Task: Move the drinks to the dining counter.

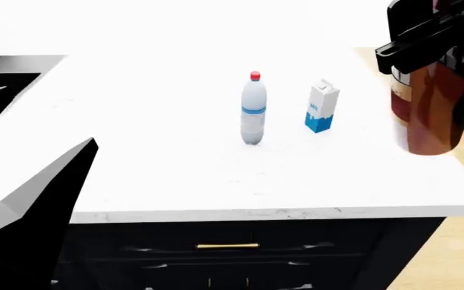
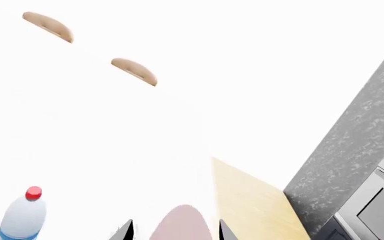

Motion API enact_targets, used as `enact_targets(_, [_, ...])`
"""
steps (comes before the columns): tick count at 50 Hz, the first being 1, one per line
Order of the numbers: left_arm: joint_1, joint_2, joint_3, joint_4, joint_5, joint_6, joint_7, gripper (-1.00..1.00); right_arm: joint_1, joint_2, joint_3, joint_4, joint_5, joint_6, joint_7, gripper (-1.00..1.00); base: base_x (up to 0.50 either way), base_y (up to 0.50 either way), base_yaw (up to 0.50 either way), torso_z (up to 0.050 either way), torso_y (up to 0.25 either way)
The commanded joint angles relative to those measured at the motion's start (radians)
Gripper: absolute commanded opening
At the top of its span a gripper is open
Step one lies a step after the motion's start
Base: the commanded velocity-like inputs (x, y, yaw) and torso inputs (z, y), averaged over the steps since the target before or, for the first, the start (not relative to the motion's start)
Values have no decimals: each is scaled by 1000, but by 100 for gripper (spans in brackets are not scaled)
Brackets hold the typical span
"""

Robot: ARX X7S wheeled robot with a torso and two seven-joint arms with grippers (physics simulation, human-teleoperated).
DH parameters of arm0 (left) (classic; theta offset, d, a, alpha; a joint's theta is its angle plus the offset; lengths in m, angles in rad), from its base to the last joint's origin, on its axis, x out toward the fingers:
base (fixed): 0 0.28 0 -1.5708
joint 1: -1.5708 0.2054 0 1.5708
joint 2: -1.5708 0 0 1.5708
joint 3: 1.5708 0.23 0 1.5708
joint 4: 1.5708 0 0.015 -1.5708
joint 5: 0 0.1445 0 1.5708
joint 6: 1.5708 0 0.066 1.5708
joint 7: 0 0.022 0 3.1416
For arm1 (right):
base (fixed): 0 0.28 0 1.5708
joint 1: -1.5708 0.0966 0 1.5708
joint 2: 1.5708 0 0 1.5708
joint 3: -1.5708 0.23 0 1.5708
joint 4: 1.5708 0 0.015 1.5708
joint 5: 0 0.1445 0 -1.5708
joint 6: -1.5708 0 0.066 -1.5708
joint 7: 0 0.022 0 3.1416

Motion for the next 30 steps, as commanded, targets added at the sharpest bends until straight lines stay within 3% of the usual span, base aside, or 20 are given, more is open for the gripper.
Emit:
enact_targets(1, [0, 1, 2, 1, 1, -1, 0, 100, 23, 1, 17, 5, -52, 13, 7, -100, -500, 11, 0, 0, 0])
enact_targets(30, [1, 1, -3, -2, -1, -4, 0, 100, 27, -3, 14, 16, -46, 15, 15, -100, -500, 11, 0, 1, 1])
